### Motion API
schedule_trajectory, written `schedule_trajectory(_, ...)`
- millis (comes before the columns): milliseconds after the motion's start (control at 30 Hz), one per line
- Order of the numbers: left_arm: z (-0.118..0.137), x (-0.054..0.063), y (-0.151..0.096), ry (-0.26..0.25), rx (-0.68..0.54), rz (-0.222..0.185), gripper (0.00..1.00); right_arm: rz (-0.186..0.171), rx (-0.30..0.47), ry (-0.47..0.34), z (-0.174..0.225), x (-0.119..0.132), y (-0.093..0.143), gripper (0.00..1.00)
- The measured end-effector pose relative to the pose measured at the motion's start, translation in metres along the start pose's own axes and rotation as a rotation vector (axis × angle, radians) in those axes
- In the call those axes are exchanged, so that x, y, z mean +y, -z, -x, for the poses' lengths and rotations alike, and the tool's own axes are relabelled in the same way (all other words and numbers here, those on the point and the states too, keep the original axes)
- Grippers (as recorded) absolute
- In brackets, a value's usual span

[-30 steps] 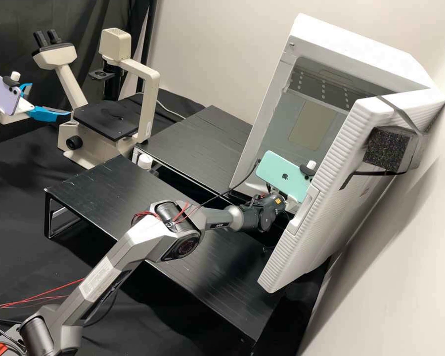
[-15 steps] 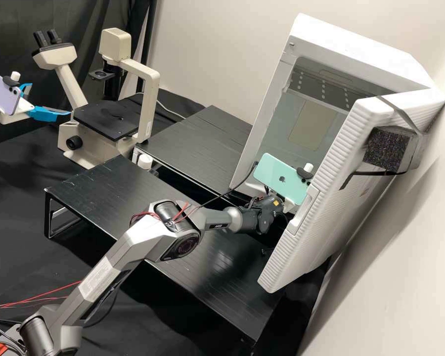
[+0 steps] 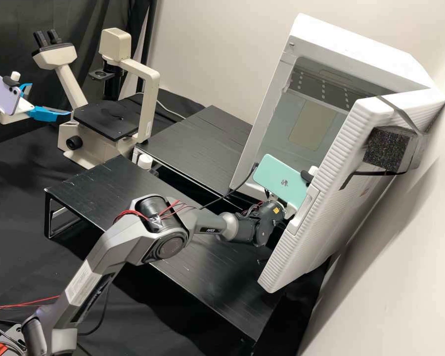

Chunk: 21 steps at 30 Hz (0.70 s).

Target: Take out the petri dish and place it under the microscope.

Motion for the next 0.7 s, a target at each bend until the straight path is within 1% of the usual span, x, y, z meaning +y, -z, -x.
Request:
schedule_trajectory(167,0.0,0.0,0.0,0.0,0.0,0.0,1.0,-0.021,0.041,0.013,0.026,-0.006,0.006,0.0)
schedule_trajectory(233,0.0,0.0,0.0,0.0,0.0,0.0,1.0,-0.036,0.037,0.03,0.039,-0.012,0.006,0.0)
schedule_trajectory(300,0.0,0.0,0.0,0.0,0.0,0.0,1.0,-0.041,0.038,0.043,0.051,-0.016,0.009,0.0)
schedule_trajectory(333,0.0,0.0,0.0,0.0,0.0,0.0,1.0,-0.049,0.025,0.065,0.063,-0.022,0.008,0.0)
schedule_trajectory(367,0.0,0.0,0.0,0.0,0.0,0.0,1.0,-0.051,0.031,0.065,0.067,-0.023,0.01,0.0)
schedule_trajectory(433,0.0,0.0,0.0,0.0,0.0,0.0,1.0,-0.079,0.033,0.09,0.089,-0.035,0.011,0.0)
schedule_trajectory(567,0.0,0.0,0.0,0.0,0.0,0.0,1.0,-0.104,0.081,0.103,0.121,-0.048,0.018,0.0)
schedule_trajectory(700,0.0,0.0,0.0,0.0,0.0,0.0,1.0,-0.112,0.176,0.093,0.15,-0.057,0.031,0.0)
